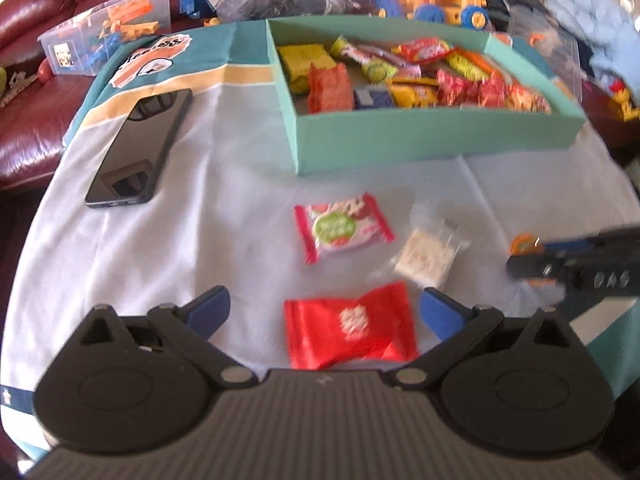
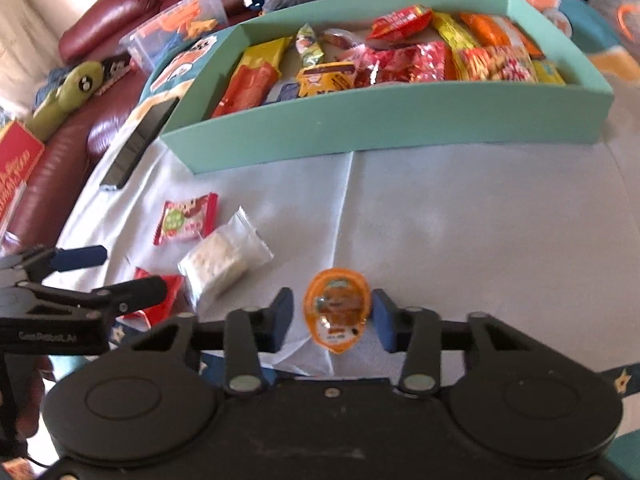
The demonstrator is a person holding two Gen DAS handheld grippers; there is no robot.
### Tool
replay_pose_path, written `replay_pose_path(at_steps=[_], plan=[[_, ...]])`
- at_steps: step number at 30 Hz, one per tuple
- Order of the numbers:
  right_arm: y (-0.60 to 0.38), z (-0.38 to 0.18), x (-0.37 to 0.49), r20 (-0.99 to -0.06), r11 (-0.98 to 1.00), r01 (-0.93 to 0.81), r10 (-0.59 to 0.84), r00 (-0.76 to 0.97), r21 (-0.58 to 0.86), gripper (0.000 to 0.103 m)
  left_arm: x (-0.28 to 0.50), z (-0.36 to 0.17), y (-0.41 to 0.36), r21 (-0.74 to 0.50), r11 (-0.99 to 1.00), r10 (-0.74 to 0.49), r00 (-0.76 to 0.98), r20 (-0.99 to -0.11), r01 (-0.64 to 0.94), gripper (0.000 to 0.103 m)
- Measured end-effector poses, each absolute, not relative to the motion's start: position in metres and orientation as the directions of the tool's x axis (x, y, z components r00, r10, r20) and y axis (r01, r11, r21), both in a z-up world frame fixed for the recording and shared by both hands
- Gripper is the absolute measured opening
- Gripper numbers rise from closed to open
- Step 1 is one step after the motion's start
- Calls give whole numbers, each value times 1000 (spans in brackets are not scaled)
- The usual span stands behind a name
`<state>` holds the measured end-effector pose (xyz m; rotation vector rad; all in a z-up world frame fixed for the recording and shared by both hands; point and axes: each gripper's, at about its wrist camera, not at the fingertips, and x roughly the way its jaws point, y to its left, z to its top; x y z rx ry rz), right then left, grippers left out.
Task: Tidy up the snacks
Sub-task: 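Grasp orange jelly cup with right gripper while left moves to red square pack, then grasp the red square pack with left gripper while right holds orange jelly cup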
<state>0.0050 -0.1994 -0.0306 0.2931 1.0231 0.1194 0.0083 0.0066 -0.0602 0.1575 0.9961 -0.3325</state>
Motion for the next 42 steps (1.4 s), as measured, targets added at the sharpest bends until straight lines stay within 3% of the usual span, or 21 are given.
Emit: replay_pose_path(at_steps=[12, 16, 19, 21, 25, 28, 32, 36, 42], plan=[[-204, -32, 6, -817, 961, 13, 226, 530, 275, 34, 5, -76, 2, 30, 905, -191, 468, -863, 424, 101], [-212, -33, 4, -816, 960, 40, 214, 537, 278, 34, 2, -71, 1, -31, 902, -249, 460, -852, 431, 62], [-213, -33, 3, -816, 959, 44, 212, 538, 279, 34, 0, -67, -4, -41, 894, -269, 464, -844, 446, 46], [-212, -33, 3, -816, 961, 41, 209, 539, 273, 34, 0, -63, -5, -71, 897, -287, 452, -845, 437, 42], [-214, -34, 3, -814, 958, 48, 214, 540, 284, 34, -5, -62, -7, -62, 904, -267, 447, -854, 422, 43], [-214, -34, 2, -813, 958, 44, 215, 542, 283, 34, -11, -64, -8, -42, 884, -265, 423, -867, 466, 56], [-215, -34, 0, -810, 957, 43, 218, 545, 286, 34, -24, -67, -6, -19, 853, -271, 412, -870, 522, 59], [-216, -33, -1, -809, 955, 51, 220, 544, 294, 34, -38, -68, -12, 52, 798, -254, 413, -874, 600, 79], [-220, -32, -5, -811, 949, 73, 219, 542, 305, 34, -39, -65, -5, 97, 776, -230, 422, -877, 624, 80]])
